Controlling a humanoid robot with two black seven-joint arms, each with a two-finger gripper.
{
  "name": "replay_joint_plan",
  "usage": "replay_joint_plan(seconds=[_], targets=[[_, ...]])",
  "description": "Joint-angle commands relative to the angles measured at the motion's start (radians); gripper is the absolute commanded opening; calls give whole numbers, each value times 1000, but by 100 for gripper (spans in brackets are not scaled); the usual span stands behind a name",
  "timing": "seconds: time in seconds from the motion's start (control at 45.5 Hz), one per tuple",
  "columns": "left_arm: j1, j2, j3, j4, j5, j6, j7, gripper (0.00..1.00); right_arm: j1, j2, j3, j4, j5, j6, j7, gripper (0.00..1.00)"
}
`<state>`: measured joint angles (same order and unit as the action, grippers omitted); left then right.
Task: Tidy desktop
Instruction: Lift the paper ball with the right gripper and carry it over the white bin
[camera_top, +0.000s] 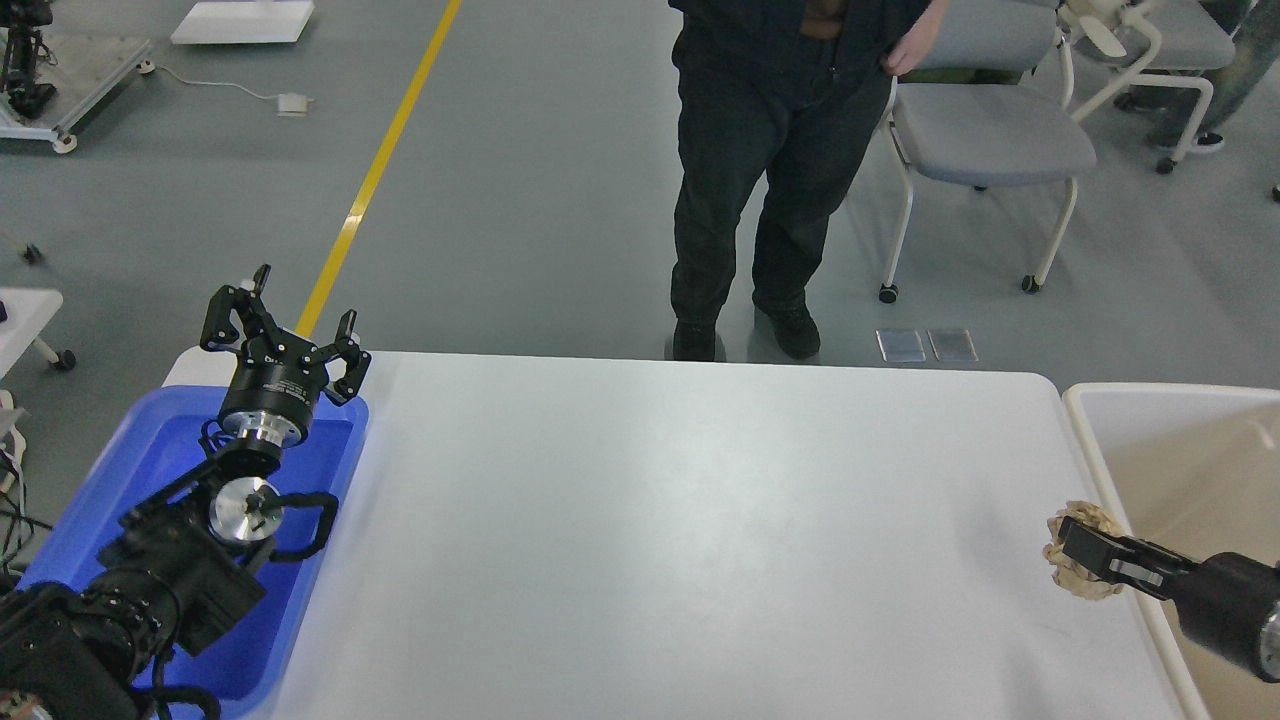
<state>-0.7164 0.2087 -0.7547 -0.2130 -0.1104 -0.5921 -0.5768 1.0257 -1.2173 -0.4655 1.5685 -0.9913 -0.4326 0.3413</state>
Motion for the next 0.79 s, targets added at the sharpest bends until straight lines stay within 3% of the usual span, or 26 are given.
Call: replay_joint_plan(seconds=[0.0, 0.11, 0.198, 0.418, 0.484, 0.769], targets=[[0, 0, 0, 0, 0, 0, 0, 100, 183, -174, 62, 33, 94, 265, 28, 0], [0, 0, 0, 0, 0, 0, 0, 100, 235, -223, 134, 8, 149, 403, 28, 0], [0, 0, 0, 0, 0, 0, 0, 100, 241, -234, 197, -39, 160, 456, 24, 0], [0, 1, 0, 0, 0, 0, 0, 100, 228, -199, 199, -217, 161, 456, 18, 0], [0, 0, 0, 0, 0, 0, 0, 100, 221, -124, 191, -348, 198, 453, 8, 0], [0, 1, 0, 0, 0, 0, 0, 100, 77, 56, 191, -666, 416, 440, 1, 0]])
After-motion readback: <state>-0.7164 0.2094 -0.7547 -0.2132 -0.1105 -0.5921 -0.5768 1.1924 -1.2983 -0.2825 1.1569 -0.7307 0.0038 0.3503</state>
